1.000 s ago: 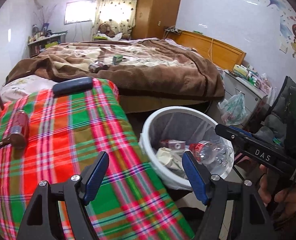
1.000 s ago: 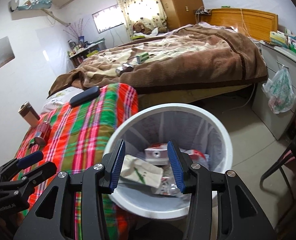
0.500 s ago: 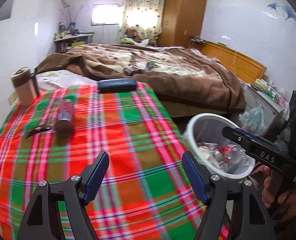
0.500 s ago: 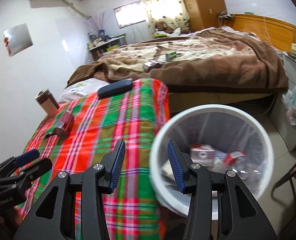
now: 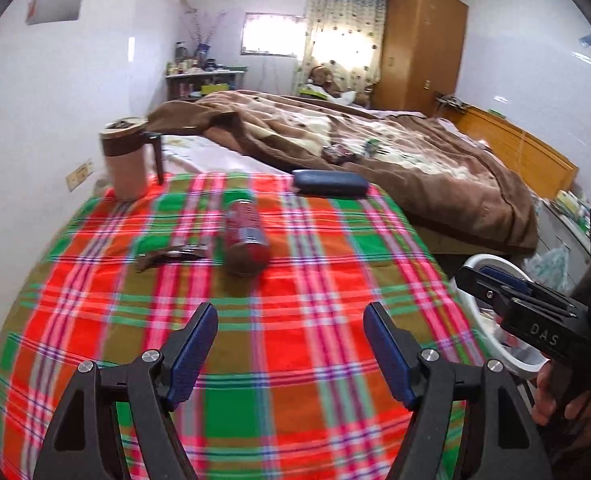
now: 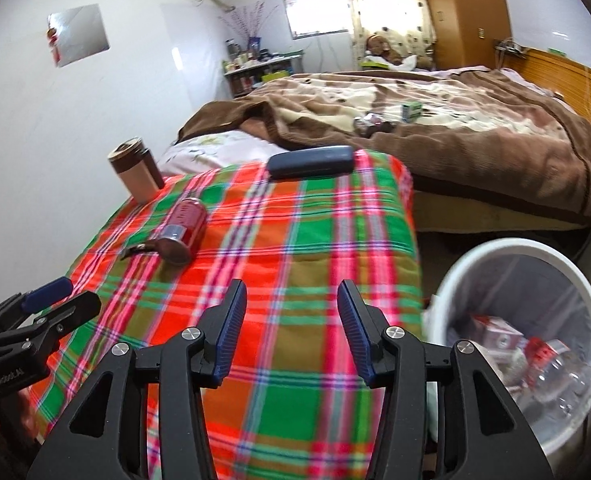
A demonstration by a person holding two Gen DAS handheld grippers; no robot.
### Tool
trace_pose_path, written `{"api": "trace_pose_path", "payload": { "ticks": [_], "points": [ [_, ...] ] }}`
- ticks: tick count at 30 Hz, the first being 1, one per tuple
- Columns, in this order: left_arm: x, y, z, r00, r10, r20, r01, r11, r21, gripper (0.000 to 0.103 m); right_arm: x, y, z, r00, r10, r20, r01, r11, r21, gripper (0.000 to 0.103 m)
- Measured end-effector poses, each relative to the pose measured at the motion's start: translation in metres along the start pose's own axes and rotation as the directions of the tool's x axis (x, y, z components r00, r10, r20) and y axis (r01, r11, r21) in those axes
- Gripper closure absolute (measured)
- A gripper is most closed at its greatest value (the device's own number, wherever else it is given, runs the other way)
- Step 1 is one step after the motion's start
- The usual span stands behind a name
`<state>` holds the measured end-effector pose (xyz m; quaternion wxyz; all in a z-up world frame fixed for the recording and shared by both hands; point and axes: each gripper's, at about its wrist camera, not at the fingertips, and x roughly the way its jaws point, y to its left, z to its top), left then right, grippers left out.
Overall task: Collect trash
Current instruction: 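Move both grippers back from the wastebasket over the plaid bed cover, then grasp the brown snack wrapper with left gripper while right gripper grasps the red can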
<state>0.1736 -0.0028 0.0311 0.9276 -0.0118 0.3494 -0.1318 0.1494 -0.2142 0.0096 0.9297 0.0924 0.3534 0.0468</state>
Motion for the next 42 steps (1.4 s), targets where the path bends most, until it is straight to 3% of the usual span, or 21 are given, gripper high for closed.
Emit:
{"api": "trace_pose_path", "payload": {
  "ticks": [12,19,24,27,33,38,42],
  "points": [
    [0.021,0.079,0.015,0.997,0.082,-0.01,-0.082,0.993,-0.084,0.028,0.052,0.05,0.018,0.998,0.034,-0.061,-0.038,0.997,-0.065,0.053],
    [0.048,0.107,0.027,0.989,0.141,-0.034,-0.143,0.988,-0.061,0.028,0.079,0.077,0.034,0.995,0.057,-0.085,-0.065,0.994,-0.093,0.049],
    [0.067,0.121,0.032,0.995,0.082,-0.055,-0.083,0.996,-0.034,0.028,0.1,0.089,0.043,0.991,0.073,-0.11,-0.084,0.991,-0.103,0.049],
    [0.079,0.126,0.034,0.992,0.1,-0.078,-0.101,0.995,-0.005,0.028,0.113,0.095,0.048,0.988,0.088,-0.124,-0.099,0.992,-0.084,0.047],
    [0.096,0.135,0.039,0.994,0.065,-0.086,-0.065,0.998,-0.001,0.028,0.138,0.107,0.055,0.98,0.107,-0.166,-0.121,0.99,-0.073,0.042],
    [0.11,0.139,0.042,0.991,0.072,-0.11,-0.071,0.997,0.014,0.028,0.156,0.111,0.053,0.971,0.104,-0.213,-0.121,0.99,-0.07,0.035],
    [0.12,0.139,0.043,0.99,0.069,-0.122,-0.064,0.997,0.049,0.028,0.164,0.114,0.052,0.967,0.069,-0.245,-0.093,0.992,-0.088,0.035]
  ]
}}
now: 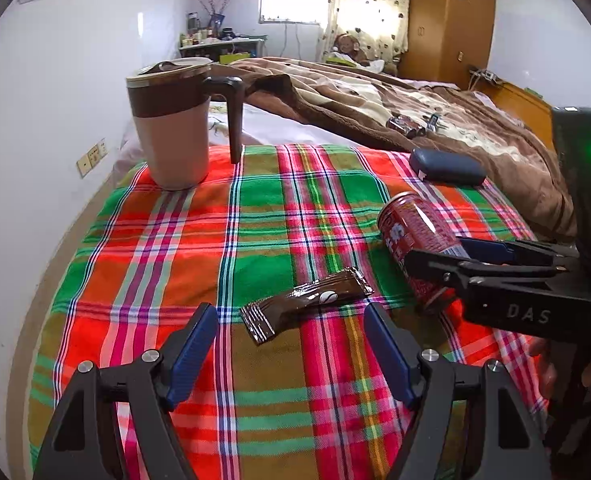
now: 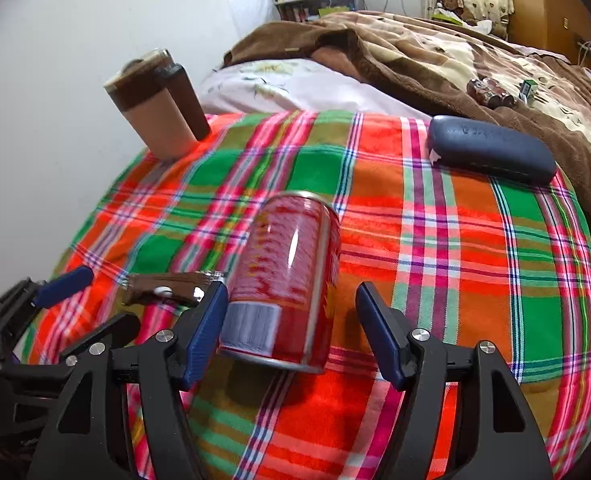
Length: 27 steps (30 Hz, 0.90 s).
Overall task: Collect trash
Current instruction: 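Grasp the brown snack wrapper with left gripper while right gripper grasps the red can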
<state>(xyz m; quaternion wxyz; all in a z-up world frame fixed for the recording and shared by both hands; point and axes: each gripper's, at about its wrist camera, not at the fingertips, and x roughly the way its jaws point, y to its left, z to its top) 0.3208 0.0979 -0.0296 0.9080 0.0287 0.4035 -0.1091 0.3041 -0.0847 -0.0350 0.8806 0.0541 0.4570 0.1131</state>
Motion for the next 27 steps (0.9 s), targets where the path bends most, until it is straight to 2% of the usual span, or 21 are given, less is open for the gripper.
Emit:
{"api": "trace_pose_path", "payload": {
  "ticks": [3,4,5,8,17,22,27],
  "points": [
    [0.009,-0.001,0.002,1.0,-0.003,-0.018,0.004,1.0,0.027,0.028,-0.001,-0.004,-0.002,1.0,-0.012,0.007,0.012,1.0,0.0,0.036],
    [0.012,-0.001,0.002,1.0,-0.005,-0.023,0.006,0.999,0.033,0.028,-0.003,-0.007,-0.002,1.0,-0.007,0.012,0.007,1.0,0.009,0.039],
    [0.014,-0.001,0.003,1.0,-0.002,-0.027,0.003,0.999,0.041,0.028,-0.004,-0.009,-0.002,1.0,-0.001,0.016,0.001,1.0,0.013,0.048],
    [0.022,-0.004,0.004,0.999,0.024,-0.033,-0.022,0.997,0.072,0.028,-0.006,-0.01,-0.002,0.999,-0.025,0.029,0.025,1.0,0.001,0.048],
    [0.045,-0.016,0.011,0.995,0.091,-0.044,-0.08,0.977,0.195,0.028,-0.002,-0.017,-0.004,1.0,0.004,0.029,-0.005,1.0,0.026,0.048],
    [0.057,-0.017,0.019,0.997,0.044,-0.068,-0.029,0.978,0.208,0.028,-0.002,-0.021,-0.004,0.999,0.003,0.035,-0.004,0.999,0.034,0.048],
    [0.063,-0.01,0.023,0.996,-0.01,-0.084,0.022,0.989,0.15,0.028,-0.002,-0.024,-0.005,0.999,0.003,0.047,-0.005,0.999,0.035,0.048]
  ]
}}
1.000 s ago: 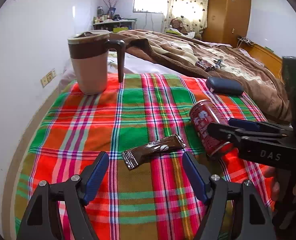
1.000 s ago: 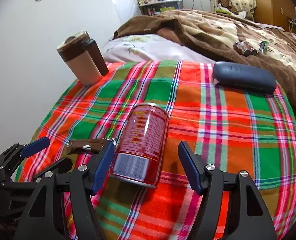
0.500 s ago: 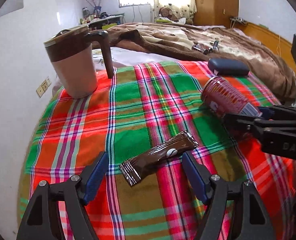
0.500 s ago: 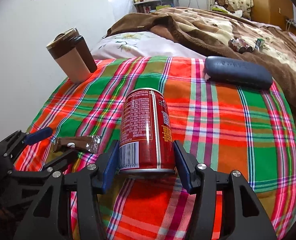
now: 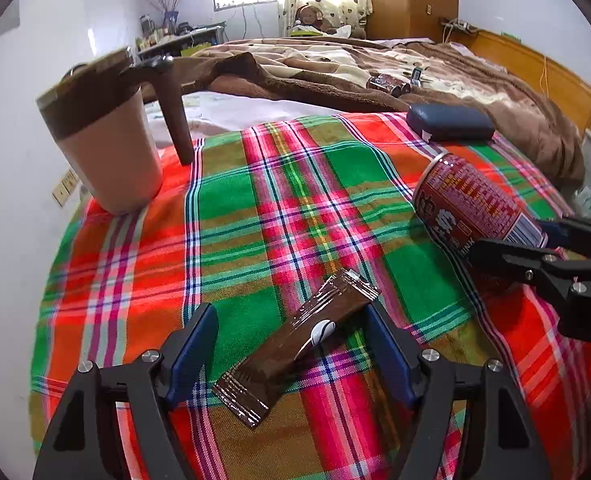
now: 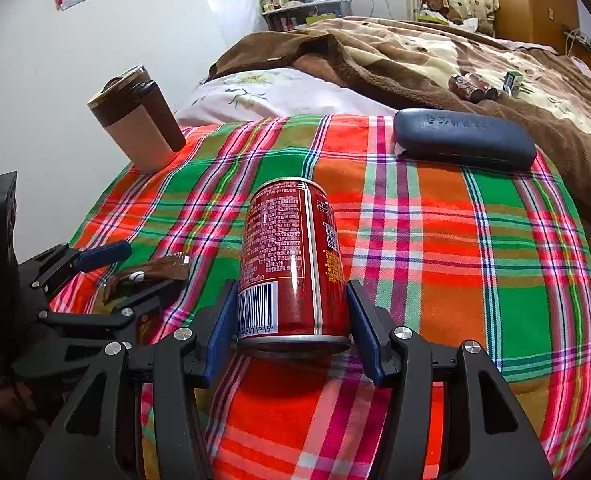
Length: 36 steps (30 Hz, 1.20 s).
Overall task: Collect trash
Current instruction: 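Grasp the brown snack wrapper with left gripper while right gripper grasps the red can, then carry wrapper and red can to the wastebasket while opening both grippers over it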
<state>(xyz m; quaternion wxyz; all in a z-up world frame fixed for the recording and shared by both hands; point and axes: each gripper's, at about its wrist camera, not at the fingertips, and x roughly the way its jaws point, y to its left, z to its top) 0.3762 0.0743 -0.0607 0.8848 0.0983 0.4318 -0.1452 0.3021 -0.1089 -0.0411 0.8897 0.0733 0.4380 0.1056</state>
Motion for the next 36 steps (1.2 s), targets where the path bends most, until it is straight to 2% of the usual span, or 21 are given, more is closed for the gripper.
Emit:
{"api": "trace_pose_path", "payload": {
  "ticks": [1,3,6,10,12,26,36],
  "points": [
    [0.001,0.002,0.0,1.0,-0.008,-0.005,0.008,1.0,-0.015,0.028,0.0,0.001,0.0,1.0,-0.002,0.001,0.002,1.0,-0.004,0.048],
    [0.0,0.005,-0.001,1.0,-0.023,-0.002,0.023,0.999,-0.04,0.044,0.002,0.001,-0.001,1.0,0.001,-0.006,-0.001,1.0,-0.004,0.049],
    [-0.002,0.002,-0.002,1.0,-0.026,-0.005,0.026,0.999,-0.03,0.061,0.006,-0.001,-0.004,1.0,0.0,-0.019,0.0,1.0,0.0,0.049],
    [-0.004,-0.002,-0.002,0.999,-0.032,-0.002,0.032,0.999,-0.028,0.073,0.005,-0.001,-0.005,1.0,-0.001,-0.014,0.001,1.0,-0.004,0.049],
    [-0.005,-0.004,-0.002,1.0,-0.027,-0.001,0.027,0.999,-0.025,0.085,0.005,-0.001,-0.004,1.0,0.0,-0.014,-0.001,1.0,-0.003,0.049],
    [-0.016,-0.013,-0.008,0.998,-0.065,0.004,0.065,0.994,-0.088,0.086,-0.001,-0.004,-0.008,1.0,0.02,-0.005,-0.02,1.0,0.014,0.049],
    [-0.052,-0.033,-0.017,0.996,-0.082,0.043,0.087,0.989,-0.12,0.086,-0.029,-0.01,-0.015,0.999,0.035,0.031,-0.036,0.999,0.027,0.049]
  ]
}}
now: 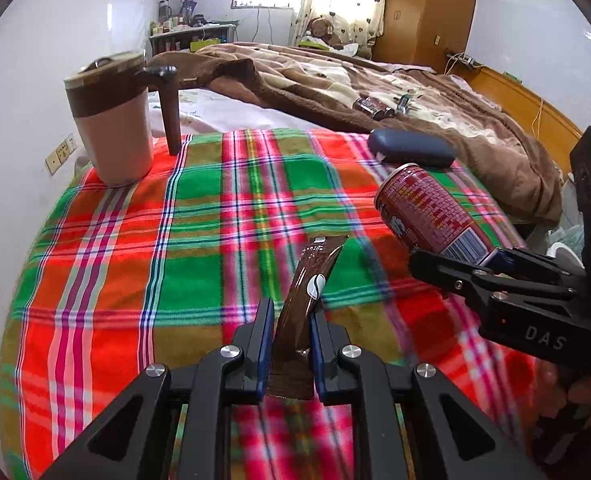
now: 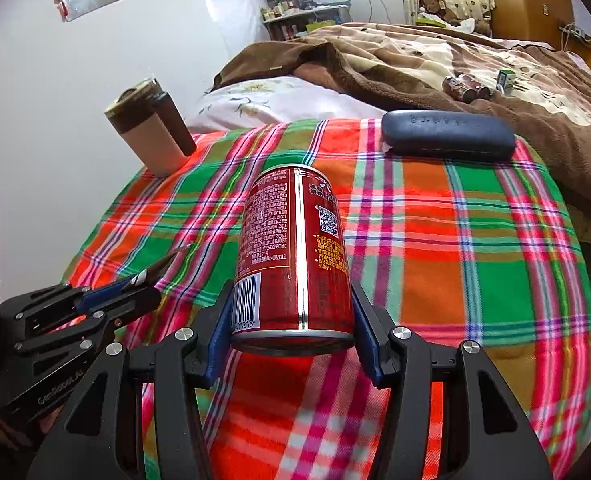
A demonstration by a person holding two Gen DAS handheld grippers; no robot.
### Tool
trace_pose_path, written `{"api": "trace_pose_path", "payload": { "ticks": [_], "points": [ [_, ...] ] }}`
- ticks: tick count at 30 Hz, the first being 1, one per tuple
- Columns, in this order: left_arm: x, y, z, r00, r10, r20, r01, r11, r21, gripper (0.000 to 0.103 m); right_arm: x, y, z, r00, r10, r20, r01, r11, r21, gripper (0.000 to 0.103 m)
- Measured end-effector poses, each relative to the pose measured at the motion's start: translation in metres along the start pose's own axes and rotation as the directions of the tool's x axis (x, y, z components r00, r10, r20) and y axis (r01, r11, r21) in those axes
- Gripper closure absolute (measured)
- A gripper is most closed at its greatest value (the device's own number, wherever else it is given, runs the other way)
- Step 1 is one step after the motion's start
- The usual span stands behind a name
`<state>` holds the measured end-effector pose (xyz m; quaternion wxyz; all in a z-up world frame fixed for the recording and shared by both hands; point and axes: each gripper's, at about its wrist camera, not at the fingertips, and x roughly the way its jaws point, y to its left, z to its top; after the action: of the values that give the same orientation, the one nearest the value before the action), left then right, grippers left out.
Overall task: Collect trash
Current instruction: 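Carry wrapper and red can to the wastebasket while opening both grippers over it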
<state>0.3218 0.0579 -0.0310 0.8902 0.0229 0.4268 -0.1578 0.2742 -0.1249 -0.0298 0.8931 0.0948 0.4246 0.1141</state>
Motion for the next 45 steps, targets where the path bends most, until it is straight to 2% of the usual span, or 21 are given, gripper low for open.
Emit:
{"api": "trace_pose_path", "payload": {
  "ticks": [14,23,38,45],
  "points": [
    [-0.06,-0.057,-0.013,0.997,-0.029,0.066,0.028,0.999,0.017,0.086,-0.064,-0.024,-0.019,0.998,-0.028,0.062,0.027,1.0,0.013,0.049],
    [-0.083,-0.102,-0.023,0.995,-0.055,0.084,0.051,0.997,0.05,0.086,-0.101,-0.05,-0.034,0.992,-0.065,0.108,0.06,0.997,0.044,0.049],
    [-0.086,-0.196,-0.029,0.984,-0.161,0.079,0.151,0.981,0.118,0.086,-0.154,-0.117,-0.062,0.976,-0.164,0.141,0.145,0.98,0.135,0.049],
    [-0.078,-0.243,-0.031,0.969,-0.241,0.053,0.231,0.962,0.143,0.086,-0.173,-0.144,-0.073,0.963,-0.227,0.143,0.202,0.965,0.169,0.049]
  ]
}}
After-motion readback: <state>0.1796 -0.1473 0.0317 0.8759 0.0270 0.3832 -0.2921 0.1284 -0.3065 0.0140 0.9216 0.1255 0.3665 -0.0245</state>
